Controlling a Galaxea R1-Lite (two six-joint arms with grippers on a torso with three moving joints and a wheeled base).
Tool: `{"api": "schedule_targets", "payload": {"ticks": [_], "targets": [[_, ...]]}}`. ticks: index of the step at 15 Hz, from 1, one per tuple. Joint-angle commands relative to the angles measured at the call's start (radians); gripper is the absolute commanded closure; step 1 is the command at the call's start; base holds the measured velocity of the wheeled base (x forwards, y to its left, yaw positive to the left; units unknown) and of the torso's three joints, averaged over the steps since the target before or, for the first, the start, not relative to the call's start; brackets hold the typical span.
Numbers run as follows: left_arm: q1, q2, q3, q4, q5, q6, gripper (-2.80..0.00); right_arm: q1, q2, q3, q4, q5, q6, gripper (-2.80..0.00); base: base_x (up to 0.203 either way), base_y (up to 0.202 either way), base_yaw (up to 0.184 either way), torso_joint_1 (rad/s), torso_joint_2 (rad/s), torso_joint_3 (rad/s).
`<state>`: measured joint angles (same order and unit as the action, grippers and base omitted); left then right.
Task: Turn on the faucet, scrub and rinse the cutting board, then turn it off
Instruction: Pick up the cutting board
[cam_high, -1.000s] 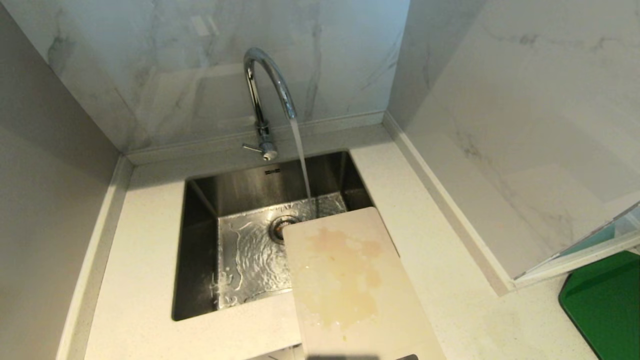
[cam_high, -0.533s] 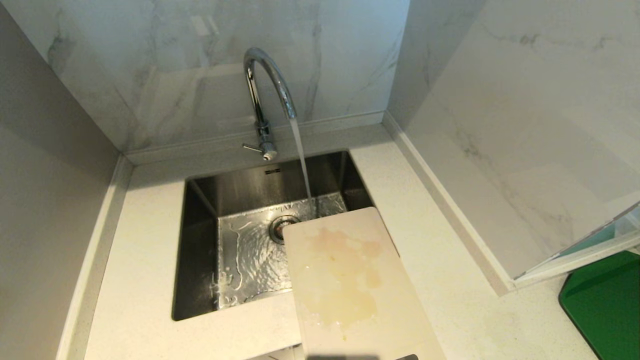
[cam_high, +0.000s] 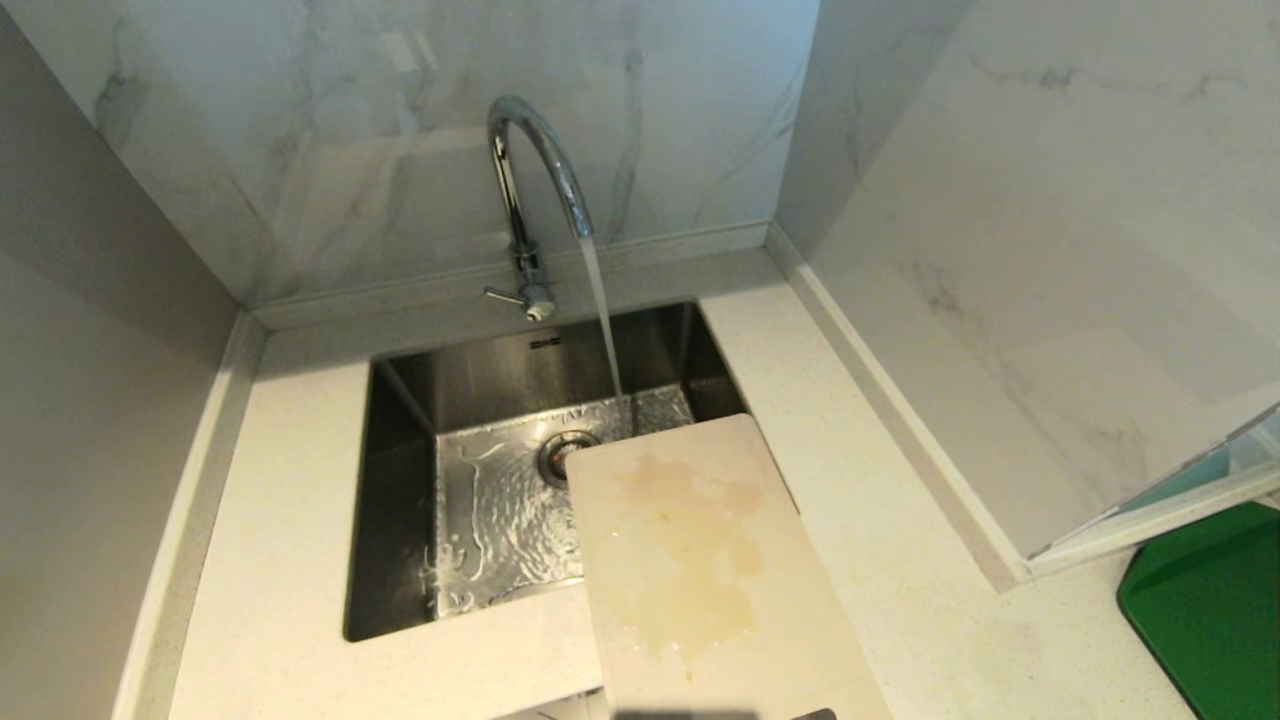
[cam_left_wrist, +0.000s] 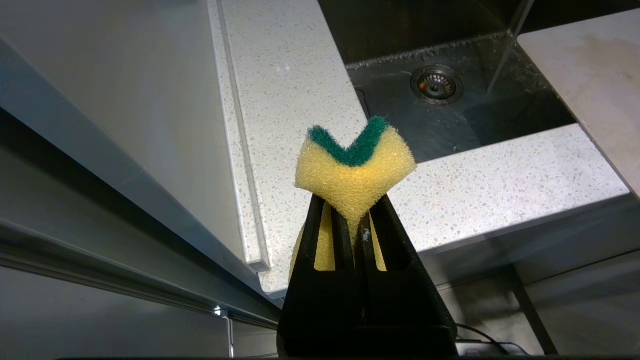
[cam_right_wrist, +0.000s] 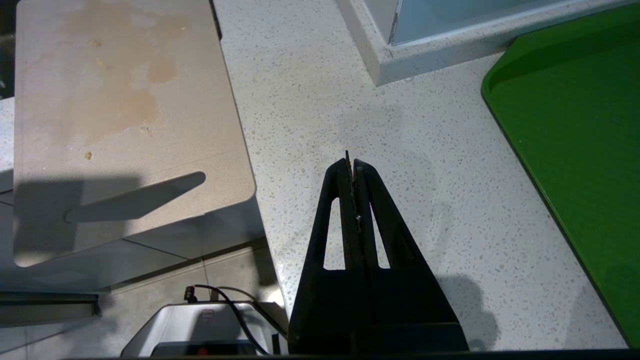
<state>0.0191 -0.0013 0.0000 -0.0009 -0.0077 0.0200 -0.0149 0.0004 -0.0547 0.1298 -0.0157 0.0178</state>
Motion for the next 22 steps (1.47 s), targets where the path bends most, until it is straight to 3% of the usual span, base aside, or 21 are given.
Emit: {"api": "schedule_targets", "payload": {"ticks": [1,19,22], "targets": [[0.001,-0.003,0.002,-0.001,0.0,0.0,0.0,0.0,0.0,0.001,0.001,0.0,0.002,0.0,0.0,0.0,0.0,0.0,0.0,0.0],[0.001,-0.003,0.0,0.003,0.003,0.004,0.0,0.0,0.0,0.003,-0.004,0.002,0.017,0.0,0.0,0.0,0.0,0.0,0.0,0.0],[0.001,-0.003,0.001,0.004,0.021,0.0,0.0,0.0,0.0,0.003,-0.004,0.002,0.017,0.0,-0.181,0.0,0.021,0.012,0.0,0.001]]}}
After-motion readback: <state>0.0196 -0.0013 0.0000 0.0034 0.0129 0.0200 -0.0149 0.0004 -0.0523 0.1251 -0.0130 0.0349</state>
